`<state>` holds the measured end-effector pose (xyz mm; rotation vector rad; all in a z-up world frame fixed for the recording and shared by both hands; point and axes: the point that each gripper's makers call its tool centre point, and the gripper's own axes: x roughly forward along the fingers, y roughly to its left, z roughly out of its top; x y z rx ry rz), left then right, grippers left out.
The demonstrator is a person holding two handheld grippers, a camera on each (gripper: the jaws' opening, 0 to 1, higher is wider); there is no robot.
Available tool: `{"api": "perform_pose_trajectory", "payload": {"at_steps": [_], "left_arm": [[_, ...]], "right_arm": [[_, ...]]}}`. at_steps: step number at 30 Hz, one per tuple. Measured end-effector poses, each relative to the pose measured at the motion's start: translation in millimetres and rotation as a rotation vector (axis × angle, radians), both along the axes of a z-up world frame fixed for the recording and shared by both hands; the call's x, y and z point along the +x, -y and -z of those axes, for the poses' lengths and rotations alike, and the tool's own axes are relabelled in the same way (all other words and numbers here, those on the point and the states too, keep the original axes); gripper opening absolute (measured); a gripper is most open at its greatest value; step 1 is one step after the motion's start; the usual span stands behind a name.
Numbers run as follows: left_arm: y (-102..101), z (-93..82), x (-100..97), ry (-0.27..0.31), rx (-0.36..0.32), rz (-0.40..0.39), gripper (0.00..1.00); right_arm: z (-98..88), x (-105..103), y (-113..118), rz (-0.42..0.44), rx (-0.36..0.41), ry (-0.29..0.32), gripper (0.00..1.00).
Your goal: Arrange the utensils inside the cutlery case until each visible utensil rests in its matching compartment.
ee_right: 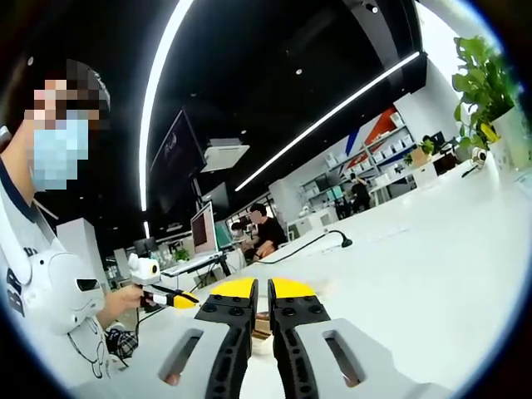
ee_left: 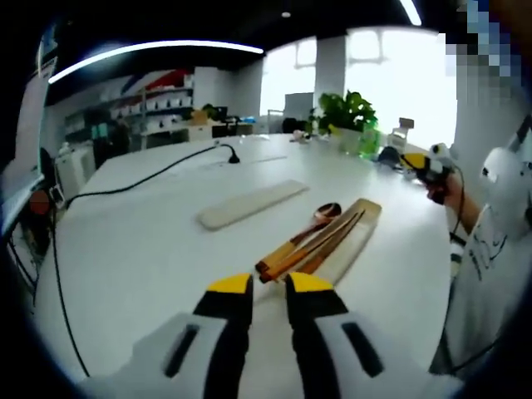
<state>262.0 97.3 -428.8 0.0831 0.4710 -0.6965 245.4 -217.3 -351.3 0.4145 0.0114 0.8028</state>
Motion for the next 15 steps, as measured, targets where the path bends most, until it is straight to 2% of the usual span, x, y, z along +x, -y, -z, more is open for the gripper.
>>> {"api": "perform_pose_trajectory", "payload": {"at_steps": [11,15], "left_arm": [[8.6,3.9,-4.5,0.0,0.003,0.032,0.18],[10.2,3.7,-5.7,0.003,0.001,0.043,0.18]], "right_arm": [[2.8,4.4,-7.1,-0.019,0.0,-0.005,0.04],[16.8,9.2,-9.3,-0.029,0.012,-0.07,0.05]]}}
